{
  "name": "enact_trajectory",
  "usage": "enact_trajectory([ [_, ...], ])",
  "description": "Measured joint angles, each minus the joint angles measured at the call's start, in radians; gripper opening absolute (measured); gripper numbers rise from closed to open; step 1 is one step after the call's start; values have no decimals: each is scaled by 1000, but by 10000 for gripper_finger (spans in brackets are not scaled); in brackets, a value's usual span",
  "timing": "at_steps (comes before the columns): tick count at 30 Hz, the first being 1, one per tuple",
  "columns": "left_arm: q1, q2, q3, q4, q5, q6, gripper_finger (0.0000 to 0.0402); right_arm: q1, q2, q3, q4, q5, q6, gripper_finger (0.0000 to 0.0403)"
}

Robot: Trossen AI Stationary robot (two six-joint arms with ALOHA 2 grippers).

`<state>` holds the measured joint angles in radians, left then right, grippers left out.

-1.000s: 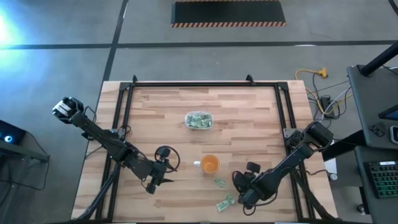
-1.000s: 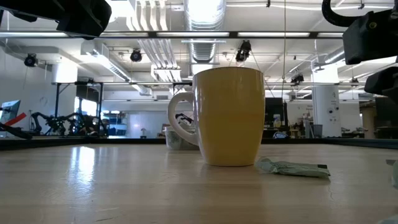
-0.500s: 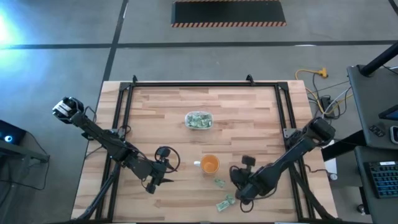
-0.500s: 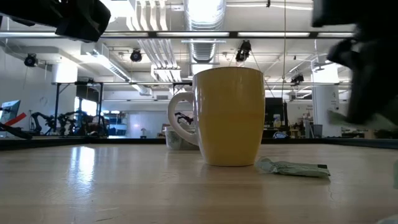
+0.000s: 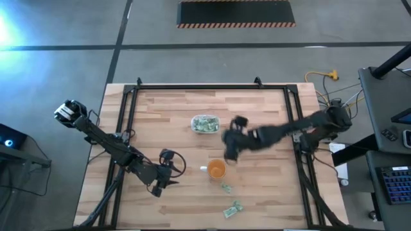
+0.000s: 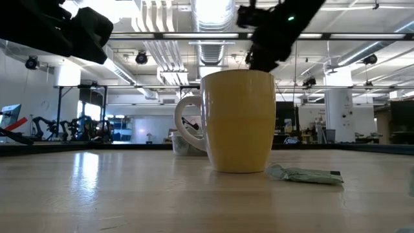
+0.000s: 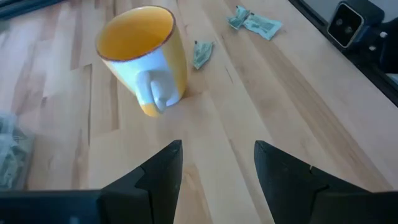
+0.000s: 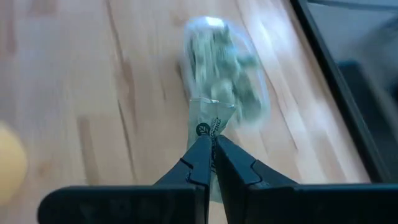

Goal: Pick and place Stevia / Truvia into bins
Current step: Put the stevia packet into the transparent bin

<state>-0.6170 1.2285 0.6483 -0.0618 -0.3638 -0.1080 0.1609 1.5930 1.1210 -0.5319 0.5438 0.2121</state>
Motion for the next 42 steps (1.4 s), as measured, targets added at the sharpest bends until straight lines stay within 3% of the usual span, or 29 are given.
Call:
enact_trajectory([
  [4,0,0,-1,1,-28,0,183,-202,1,-1,168,-291,-195,12],
  [7,0,0,-1,6,-42,0,183,-337,21,-1,270,-471,-239,12],
  [14,0,0,-2,60,-63,9,183,-509,113,3,401,-754,-241,12],
  [23,0,0,-1,102,-64,9,183,-529,145,2,413,-773,-271,23],
  [32,2,0,1,166,-110,9,183,-531,138,5,399,-774,-273,105],
  [37,2,35,6,258,-77,36,183,-516,80,16,267,-862,-271,134],
  [42,2,141,12,417,-29,145,183,-449,-13,-11,118,-877,-273,137],
])
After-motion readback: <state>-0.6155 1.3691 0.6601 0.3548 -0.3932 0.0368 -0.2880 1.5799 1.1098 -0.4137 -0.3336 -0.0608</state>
